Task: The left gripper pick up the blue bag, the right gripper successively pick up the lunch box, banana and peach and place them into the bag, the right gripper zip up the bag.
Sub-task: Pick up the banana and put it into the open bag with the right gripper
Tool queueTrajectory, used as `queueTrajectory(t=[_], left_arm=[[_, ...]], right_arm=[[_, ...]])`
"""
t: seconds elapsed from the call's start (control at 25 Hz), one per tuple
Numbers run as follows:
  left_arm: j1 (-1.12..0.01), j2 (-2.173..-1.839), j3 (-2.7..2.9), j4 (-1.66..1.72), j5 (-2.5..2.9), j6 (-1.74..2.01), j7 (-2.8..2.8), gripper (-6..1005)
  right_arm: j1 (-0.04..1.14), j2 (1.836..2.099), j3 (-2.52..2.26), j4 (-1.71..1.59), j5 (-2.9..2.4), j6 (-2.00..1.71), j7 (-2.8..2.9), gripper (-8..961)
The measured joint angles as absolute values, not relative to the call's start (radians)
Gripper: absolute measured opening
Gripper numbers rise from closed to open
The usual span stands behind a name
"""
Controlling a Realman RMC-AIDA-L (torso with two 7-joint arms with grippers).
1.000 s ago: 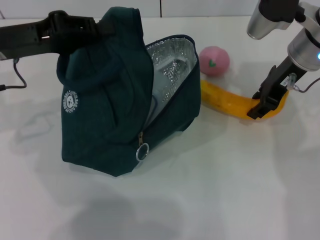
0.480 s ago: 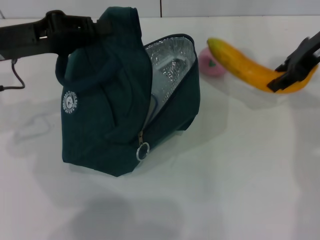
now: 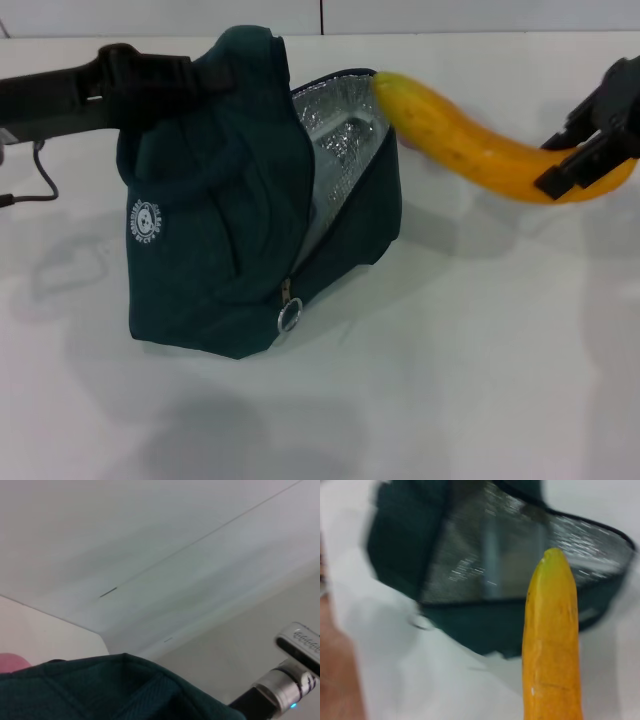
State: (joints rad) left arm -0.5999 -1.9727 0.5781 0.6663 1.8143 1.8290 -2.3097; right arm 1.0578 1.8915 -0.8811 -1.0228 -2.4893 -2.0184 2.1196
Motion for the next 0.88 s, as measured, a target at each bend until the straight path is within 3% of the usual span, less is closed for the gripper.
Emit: queueTrajectory(t=[0.48,0.88], left_arm=[[-0.608,-1.977,0.578,0.639,1.814,1.832,-2.276,45],[-0.610,-1.979,0.574,0.640,1.814,1.832,-2.272,45]], right_arm=[[1.086,1.934,-0.896,-0.966,-2.401,-2.096,2.117,495],[1.097,1.944,-0.923,-0.880,-2.414,-2.061,2.111,504]])
